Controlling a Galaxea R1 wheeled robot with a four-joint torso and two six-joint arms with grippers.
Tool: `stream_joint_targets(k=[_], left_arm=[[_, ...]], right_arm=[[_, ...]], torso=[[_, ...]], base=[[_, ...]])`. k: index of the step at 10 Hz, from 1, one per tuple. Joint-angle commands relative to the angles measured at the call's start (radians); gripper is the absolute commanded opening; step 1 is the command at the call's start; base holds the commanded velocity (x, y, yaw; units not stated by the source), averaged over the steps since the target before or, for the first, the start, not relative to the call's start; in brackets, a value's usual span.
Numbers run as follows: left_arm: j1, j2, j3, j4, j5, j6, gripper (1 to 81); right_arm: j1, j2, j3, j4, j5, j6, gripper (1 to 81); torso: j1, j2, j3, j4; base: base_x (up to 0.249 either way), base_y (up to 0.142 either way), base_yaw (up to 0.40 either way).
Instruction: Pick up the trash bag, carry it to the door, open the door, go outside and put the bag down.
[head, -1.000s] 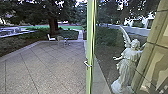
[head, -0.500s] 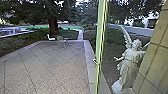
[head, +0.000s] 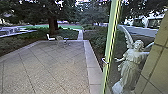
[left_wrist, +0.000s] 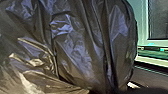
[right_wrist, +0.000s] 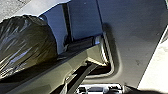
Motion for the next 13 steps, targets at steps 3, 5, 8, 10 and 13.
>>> stream_joint_targets(k=[3,5,8,10,13], left_arm=[[-0.052,-0.001,0.008,0.003,0.078,0.004,1.0],[-0.052,0.000,0.008,0.003,0.078,0.004,1.0],[-0.052,0.000,0.008,0.003,0.078,0.004,1.0],[-0.052,-0.001,0.008,0.003,0.078,0.004,1.0],[-0.052,0.000,0.008,0.003,0.078,0.004,1.0]], right_arm=[[0.052,0.007,0.007,0.003,-0.061,0.002,81.1],[0.055,0.007,0.007,0.003,-0.063,0.002,81.1],[0.051,0.007,0.005,0.003,-0.063,0.002,81.1],[0.052,0.008,0.005,0.003,-0.061,0.002,81.1],[0.052,0.008,0.005,0.003,-0.061,0.002,81.1]], torso=[[0.000,0.000,0.000,0.000],[0.001,0.000,0.000,0.000],[0.001,0.000,0.000,0.000],[0.000,0.000,0.000,0.000],[0.000,0.000,0.000,0.000]], base=[[0.077,0.000,0.000],[0.078,0.000,0.000],[0.079,0.000,0.000],[0.079,0.000,0.000],[0.079,0.000,0.000]])
